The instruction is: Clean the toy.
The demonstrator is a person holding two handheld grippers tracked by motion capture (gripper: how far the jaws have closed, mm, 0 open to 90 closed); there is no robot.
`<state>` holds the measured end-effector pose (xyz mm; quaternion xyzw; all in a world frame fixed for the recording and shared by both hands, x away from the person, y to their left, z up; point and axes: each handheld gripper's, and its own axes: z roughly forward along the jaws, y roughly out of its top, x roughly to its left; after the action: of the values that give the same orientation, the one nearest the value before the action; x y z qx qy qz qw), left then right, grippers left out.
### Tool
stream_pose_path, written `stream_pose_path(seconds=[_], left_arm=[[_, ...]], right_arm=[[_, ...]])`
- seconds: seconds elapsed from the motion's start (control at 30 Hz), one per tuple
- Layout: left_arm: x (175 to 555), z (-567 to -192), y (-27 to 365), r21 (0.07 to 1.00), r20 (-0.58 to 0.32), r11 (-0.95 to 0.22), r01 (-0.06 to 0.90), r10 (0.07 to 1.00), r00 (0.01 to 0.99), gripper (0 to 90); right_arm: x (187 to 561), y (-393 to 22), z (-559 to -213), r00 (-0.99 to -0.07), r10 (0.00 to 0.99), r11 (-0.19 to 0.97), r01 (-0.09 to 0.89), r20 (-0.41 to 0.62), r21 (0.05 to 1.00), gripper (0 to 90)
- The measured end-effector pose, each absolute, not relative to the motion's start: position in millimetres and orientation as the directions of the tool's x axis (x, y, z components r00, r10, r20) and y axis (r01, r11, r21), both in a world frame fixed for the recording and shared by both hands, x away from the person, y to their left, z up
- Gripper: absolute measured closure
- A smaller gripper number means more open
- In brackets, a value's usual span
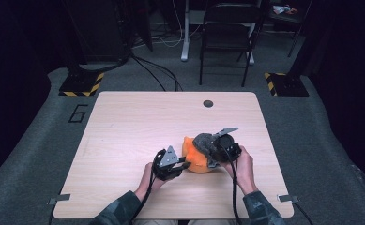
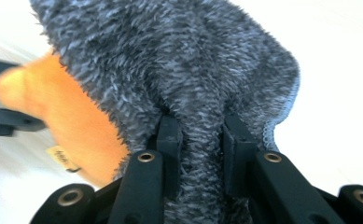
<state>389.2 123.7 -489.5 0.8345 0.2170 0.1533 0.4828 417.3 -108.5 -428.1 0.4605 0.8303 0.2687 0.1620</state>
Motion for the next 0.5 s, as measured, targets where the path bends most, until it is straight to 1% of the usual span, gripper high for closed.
stream_pose_path(seconds=[0.1, 0.2, 0.23, 0.3, 0.5], left_arm=[[389.7, -489.3, 123.5, 0.865, 0.06, -0.455, 0.213, 0.514, 0.856, 59.3], [388.3, -491.0, 119.2, 0.845, 0.104, -0.497, 0.198, 0.517, 0.85, 46.0], [387.6, -491.9, 117.3, 0.837, 0.121, -0.512, 0.194, 0.518, 0.847, 42.9], [386.7, -494.0, 114.4, 0.83, 0.144, -0.527, 0.183, 0.519, 0.842, 39.3], [387.8, -497.0, 114.1, 0.822, 0.161, -0.539, 0.185, 0.531, 0.832, 39.7]], right_arm=[[419.1, -109.5, -428.3, -0.532, 0.847, 0.436, 0.673, -0.019, 0.598, 72.5], [421.2, -110.4, -429.7, -0.536, 0.844, 0.436, 0.675, -0.011, 0.595, 72.5], [421.9, -110.5, -429.9, -0.541, 0.841, 0.444, 0.671, -0.017, 0.594, 72.5], [423.4, -109.8, -429.7, -0.544, 0.839, 0.453, 0.672, -0.024, 0.586, 72.5], [426.2, -108.0, -430.9, -0.55, 0.835, 0.455, 0.674, -0.017, 0.582, 72.5]])
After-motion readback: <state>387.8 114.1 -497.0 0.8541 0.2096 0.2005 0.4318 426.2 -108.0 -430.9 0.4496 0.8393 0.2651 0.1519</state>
